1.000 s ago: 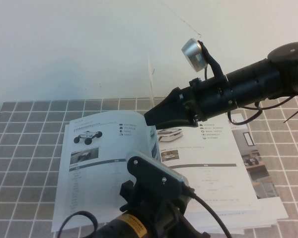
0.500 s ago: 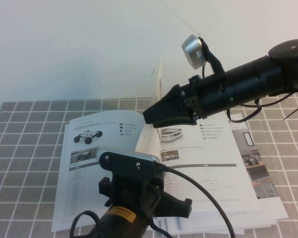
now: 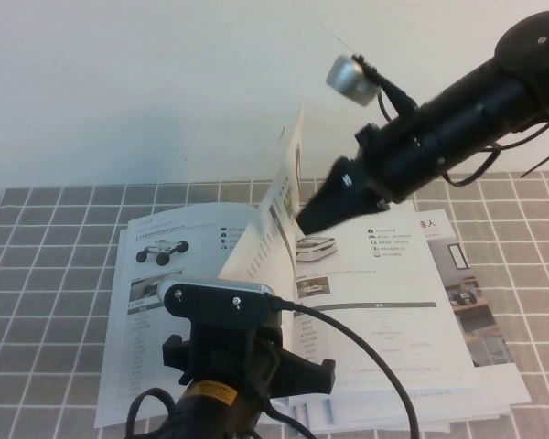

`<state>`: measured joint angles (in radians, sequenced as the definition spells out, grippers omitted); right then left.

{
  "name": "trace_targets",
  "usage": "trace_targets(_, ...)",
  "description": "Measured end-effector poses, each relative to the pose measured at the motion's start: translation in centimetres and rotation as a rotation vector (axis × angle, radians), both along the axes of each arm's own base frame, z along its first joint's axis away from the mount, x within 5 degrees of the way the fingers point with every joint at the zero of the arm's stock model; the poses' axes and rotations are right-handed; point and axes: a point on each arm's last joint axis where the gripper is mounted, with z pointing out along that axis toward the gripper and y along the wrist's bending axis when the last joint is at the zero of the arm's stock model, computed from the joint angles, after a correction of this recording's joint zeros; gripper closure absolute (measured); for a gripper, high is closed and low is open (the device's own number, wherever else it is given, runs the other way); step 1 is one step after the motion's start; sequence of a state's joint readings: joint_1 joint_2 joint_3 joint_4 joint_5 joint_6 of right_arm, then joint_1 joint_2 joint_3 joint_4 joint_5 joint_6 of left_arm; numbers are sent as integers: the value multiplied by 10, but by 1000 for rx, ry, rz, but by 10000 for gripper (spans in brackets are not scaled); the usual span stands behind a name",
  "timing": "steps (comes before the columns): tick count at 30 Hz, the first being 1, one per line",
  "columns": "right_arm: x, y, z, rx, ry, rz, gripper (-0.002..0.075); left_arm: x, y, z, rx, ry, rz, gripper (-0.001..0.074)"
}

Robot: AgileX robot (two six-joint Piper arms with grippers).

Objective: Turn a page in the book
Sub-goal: Open the closed book

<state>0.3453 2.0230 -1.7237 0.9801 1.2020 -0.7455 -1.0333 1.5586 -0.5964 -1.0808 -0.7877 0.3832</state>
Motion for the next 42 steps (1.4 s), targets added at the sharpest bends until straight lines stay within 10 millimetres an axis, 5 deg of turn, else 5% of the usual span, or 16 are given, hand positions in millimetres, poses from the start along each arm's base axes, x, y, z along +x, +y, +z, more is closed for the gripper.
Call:
trace_targets(6, 7, -25, -40, -412, 9, -12, 699, 4, 5, -1, 5, 5, 37, 738)
trace_targets(20, 21, -26, -125, -558, 173, 11, 727, 35, 45, -23, -63, 319, 160, 738)
trace_targets(34, 24, -25, -132, -558, 170, 0, 727, 59, 96, -36, -101, 544, 180, 738)
trace_targets(42, 26, -25, -133, -555, 156, -13, 727, 65, 112, -61, -51, 674, 157, 738)
